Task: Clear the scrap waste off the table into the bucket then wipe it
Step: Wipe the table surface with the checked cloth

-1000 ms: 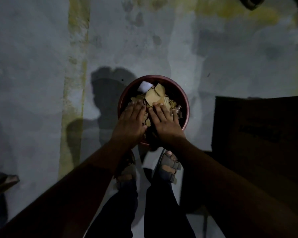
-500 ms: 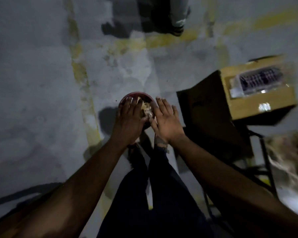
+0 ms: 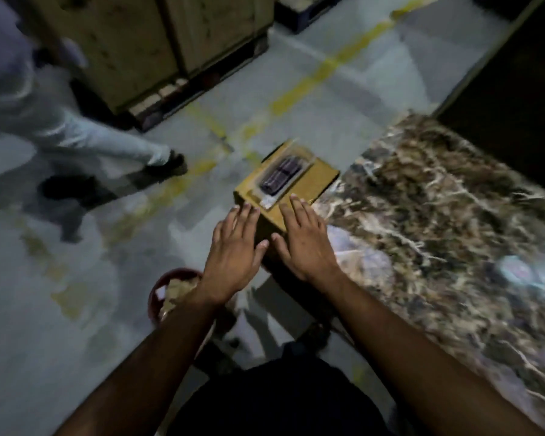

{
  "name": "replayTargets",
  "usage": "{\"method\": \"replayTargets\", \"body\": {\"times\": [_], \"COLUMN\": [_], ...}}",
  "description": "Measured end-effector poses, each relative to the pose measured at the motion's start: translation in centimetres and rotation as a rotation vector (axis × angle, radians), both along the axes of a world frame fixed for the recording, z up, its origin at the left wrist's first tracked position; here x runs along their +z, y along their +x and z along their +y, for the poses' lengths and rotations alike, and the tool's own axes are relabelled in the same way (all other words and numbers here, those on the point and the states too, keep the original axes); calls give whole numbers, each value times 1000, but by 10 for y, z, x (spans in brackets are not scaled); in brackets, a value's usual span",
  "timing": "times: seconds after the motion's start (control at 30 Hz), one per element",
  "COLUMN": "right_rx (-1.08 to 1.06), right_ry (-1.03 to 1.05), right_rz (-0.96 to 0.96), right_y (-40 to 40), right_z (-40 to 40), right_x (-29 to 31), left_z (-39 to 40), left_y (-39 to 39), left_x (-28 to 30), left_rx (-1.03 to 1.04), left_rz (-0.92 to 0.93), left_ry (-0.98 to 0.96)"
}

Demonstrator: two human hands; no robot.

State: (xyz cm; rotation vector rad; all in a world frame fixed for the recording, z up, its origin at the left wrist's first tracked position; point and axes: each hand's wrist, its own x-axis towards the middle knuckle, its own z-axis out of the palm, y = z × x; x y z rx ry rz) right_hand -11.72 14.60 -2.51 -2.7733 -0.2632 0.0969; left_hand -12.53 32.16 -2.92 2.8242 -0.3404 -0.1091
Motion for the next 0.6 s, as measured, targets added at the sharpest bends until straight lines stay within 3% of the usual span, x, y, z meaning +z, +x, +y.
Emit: {"method": "replayTargets", "body": {"times": [0.3, 0.6], "right_rx": [-365, -453], "right_ry": [81, 138], "right_rz": [68, 109], "right_y": [9, 49], "right_z": [-163, -191], "right_x": [6, -1], "left_z": [-158, -192], "left_y": [76, 137], "left_x": [3, -22], "left_rx": [-331, -429], "left_rz": [-48, 14], "left_ry": [82, 70]}}
